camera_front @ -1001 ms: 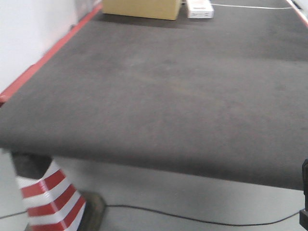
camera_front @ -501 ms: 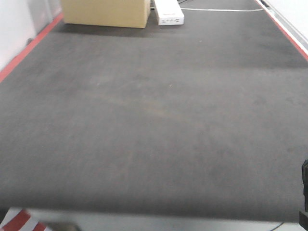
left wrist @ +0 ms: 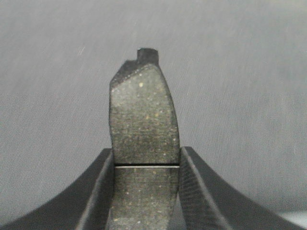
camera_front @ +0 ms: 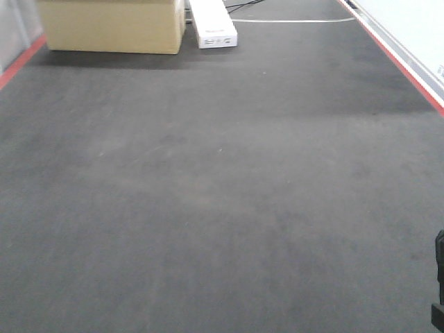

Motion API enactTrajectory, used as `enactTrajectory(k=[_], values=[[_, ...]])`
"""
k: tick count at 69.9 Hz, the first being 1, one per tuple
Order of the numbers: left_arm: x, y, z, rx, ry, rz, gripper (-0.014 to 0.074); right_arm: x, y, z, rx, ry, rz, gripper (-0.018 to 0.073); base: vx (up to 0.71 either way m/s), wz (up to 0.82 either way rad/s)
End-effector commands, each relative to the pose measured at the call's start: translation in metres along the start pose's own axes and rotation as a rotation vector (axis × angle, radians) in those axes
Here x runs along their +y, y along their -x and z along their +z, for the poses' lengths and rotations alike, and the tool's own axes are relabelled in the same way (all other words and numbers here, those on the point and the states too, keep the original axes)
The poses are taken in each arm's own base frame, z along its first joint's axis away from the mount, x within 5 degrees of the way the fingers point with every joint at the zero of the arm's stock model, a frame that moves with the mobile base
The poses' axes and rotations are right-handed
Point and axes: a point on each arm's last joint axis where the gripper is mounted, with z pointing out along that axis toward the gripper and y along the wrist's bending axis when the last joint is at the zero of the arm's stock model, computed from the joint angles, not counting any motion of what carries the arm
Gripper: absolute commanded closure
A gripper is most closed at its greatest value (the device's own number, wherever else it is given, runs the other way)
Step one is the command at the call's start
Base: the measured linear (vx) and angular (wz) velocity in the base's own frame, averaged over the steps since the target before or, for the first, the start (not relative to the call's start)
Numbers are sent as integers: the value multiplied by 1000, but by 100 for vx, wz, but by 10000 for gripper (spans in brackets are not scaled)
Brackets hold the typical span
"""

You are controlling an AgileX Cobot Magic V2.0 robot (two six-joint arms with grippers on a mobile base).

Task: Move and align brake pads A on conveyor
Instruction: 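Turn and approach the black belt conveyor holding both pads above it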

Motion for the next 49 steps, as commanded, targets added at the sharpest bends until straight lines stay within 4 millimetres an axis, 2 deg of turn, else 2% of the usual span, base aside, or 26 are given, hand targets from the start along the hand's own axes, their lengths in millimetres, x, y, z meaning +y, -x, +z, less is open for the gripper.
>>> enactTrajectory(k=[1, 22, 49], values=[[-2, 14, -6, -103, -13, -4, 468, -1, 16, -5, -110, -11, -8, 445, 22, -14], [-2, 14, -6, -105, -13, -4, 468, -1, 16, -5, -110, -11, -8, 445, 15, -5], [-2, 14, -6, -104, -13, -4, 468, -1, 16, -5, -110, -11, -8, 445, 2, 0]])
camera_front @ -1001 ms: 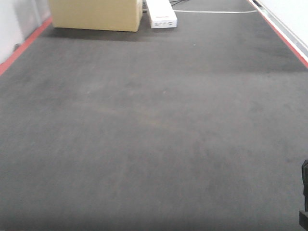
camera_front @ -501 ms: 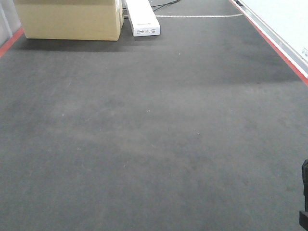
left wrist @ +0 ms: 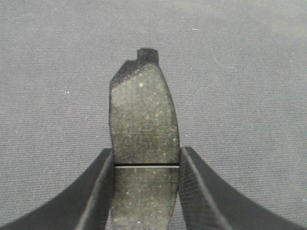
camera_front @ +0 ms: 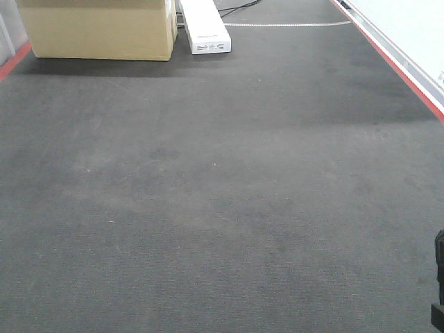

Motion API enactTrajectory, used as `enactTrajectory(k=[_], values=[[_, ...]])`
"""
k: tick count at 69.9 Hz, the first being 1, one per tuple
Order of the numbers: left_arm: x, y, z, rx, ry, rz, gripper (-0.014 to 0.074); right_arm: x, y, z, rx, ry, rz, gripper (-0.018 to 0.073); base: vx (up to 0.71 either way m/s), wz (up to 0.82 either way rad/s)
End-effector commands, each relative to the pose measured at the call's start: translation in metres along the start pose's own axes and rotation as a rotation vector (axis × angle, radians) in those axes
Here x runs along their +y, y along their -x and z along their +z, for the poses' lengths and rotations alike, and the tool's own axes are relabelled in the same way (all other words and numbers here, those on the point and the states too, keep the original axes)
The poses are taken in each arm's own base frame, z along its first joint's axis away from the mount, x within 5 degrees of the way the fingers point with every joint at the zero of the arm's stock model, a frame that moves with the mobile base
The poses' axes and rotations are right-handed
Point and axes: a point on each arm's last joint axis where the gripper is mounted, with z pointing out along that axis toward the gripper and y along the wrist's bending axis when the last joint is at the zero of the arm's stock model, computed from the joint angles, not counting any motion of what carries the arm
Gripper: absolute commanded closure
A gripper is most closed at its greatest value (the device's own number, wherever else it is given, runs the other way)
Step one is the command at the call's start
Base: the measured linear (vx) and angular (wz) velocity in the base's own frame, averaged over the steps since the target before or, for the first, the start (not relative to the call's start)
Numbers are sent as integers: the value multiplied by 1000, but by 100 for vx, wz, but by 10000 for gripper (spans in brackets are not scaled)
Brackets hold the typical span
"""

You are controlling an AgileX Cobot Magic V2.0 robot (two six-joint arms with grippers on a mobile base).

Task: Move and align brake pads A on conveyor
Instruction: 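Turn and approach the black belt conveyor holding both pads above it, then lower the left gripper's brake pad onto the belt and open it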

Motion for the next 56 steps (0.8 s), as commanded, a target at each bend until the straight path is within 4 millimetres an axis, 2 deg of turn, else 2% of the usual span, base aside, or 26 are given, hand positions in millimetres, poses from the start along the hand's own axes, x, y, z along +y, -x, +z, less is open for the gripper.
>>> enactTrajectory(k=[1, 45, 56], values=[[-2, 14, -6, -104, -13, -4, 468, -1, 16, -5, -110, -10, -7, 445, 0, 0], [-2, 20, -7, -168, -13, -6, 468, -1, 16, -5, -110, -10, -7, 445, 0, 0], [-12, 28, -5, -195, -133, -95, 466, -1, 16, -5, -110, -10, -7, 445, 0, 0]])
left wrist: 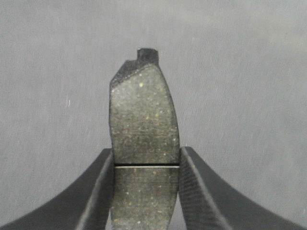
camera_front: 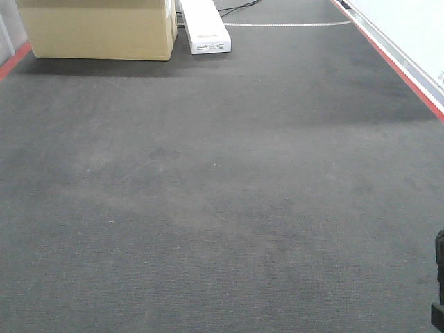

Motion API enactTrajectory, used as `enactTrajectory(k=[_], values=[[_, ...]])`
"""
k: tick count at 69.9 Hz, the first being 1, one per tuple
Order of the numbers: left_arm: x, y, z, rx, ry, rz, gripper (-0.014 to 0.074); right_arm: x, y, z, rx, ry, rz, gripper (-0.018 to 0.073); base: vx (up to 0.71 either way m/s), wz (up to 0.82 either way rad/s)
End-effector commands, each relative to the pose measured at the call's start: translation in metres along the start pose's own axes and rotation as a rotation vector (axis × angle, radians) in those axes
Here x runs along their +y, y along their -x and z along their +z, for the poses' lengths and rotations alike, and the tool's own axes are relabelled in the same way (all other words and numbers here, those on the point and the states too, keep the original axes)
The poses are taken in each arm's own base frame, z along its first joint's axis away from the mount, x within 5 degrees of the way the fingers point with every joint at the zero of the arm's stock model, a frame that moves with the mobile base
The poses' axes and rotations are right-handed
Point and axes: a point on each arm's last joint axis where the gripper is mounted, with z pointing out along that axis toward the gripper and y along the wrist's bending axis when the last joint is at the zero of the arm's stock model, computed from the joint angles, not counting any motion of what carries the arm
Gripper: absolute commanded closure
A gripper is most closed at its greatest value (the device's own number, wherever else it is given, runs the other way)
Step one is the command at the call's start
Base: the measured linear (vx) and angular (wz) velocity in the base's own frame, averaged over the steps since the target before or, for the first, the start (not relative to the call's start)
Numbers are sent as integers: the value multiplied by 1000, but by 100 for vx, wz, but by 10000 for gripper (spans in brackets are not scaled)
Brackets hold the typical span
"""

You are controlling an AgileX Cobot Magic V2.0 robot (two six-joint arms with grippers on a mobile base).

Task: Move and align brake pads A on conveyor
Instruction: 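Lower the left gripper's brake pad onto the belt and open it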

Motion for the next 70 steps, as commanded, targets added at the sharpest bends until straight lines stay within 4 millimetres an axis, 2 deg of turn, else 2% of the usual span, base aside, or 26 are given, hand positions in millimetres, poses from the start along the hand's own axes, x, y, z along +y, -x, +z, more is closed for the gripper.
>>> enactTrajectory(k=[1, 9, 20, 31, 41, 56, 70], values=[[-10, 21, -2, -111, -99, -28, 465, -1, 16, -5, -110, -10, -7, 445, 0, 0], [-20, 29, 10, -74, -201, -5, 464, -1, 16, -5, -110, -10, -7, 445, 0, 0], [-27, 53, 34, -27, -280, -7, 464, -1, 16, -5, -110, -10, -7, 445, 0, 0], [-26, 74, 68, 70, -262, -16, 463, -1, 16, -5, -110, -10, -7, 445, 0, 0], [-31, 85, 105, 171, -274, -27, 461, -1, 16, -5, -110, -10, -7, 445, 0, 0], [-50, 77, 154, 332, -255, -66, 461, -1, 16, -5, -111, -10, -7, 445, 0, 0], [-54, 65, 182, 423, -157, -50, 456, -1, 16, -5, -111, -10, -7, 445, 0, 0]])
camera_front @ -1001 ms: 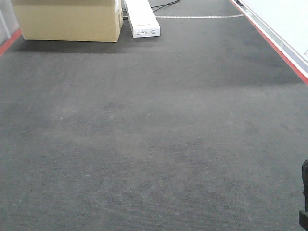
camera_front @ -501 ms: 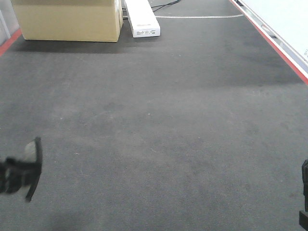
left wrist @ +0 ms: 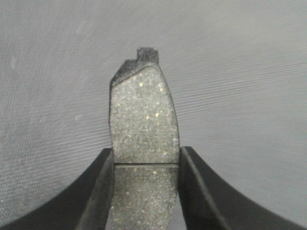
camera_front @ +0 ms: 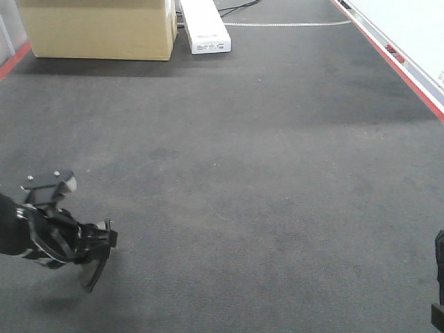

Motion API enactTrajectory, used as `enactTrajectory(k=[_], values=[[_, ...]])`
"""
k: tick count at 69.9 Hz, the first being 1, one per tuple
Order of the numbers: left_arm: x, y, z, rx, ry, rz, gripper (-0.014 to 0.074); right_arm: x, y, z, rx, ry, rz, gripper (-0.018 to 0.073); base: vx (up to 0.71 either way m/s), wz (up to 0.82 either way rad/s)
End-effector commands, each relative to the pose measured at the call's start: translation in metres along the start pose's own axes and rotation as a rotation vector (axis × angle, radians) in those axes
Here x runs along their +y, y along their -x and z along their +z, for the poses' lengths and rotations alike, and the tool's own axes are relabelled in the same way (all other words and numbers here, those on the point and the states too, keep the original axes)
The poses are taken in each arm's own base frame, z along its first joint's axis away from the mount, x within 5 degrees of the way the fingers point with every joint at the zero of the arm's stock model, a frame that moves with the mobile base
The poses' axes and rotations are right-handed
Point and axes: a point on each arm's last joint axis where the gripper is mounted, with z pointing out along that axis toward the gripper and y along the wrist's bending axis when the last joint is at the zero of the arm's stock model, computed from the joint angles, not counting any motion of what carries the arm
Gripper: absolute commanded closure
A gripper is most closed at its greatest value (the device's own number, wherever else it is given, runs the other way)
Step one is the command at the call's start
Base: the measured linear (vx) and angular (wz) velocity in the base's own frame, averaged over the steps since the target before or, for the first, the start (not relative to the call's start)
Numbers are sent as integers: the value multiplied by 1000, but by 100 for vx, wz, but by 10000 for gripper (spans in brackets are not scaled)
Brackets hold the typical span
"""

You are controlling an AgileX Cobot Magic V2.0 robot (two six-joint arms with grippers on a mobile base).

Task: Move and align brake pads A on conveyor
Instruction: 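Lower the left gripper's brake pad onto the belt and open it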

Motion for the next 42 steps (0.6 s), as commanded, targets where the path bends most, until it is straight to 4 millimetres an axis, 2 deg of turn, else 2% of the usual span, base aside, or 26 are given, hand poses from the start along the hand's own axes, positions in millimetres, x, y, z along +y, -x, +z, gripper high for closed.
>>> enactTrajectory(k=[1, 10, 20, 42], values=[[-6, 14, -3, -64, 25, -14, 456, -1, 16, -5, -111, -10, -7, 445, 0, 0], [-4, 13, 5, -54, 44, -89, 451, -1, 16, -5, -111, -10, -7, 445, 0, 0], [-3, 13, 8, -52, 49, -89, 421, -1, 16, -5, -111, -10, -7, 445, 0, 0], [-3, 13, 8, -46, 48, -88, 269, -1, 16, -5, -111, -10, -7, 445, 0, 0]])
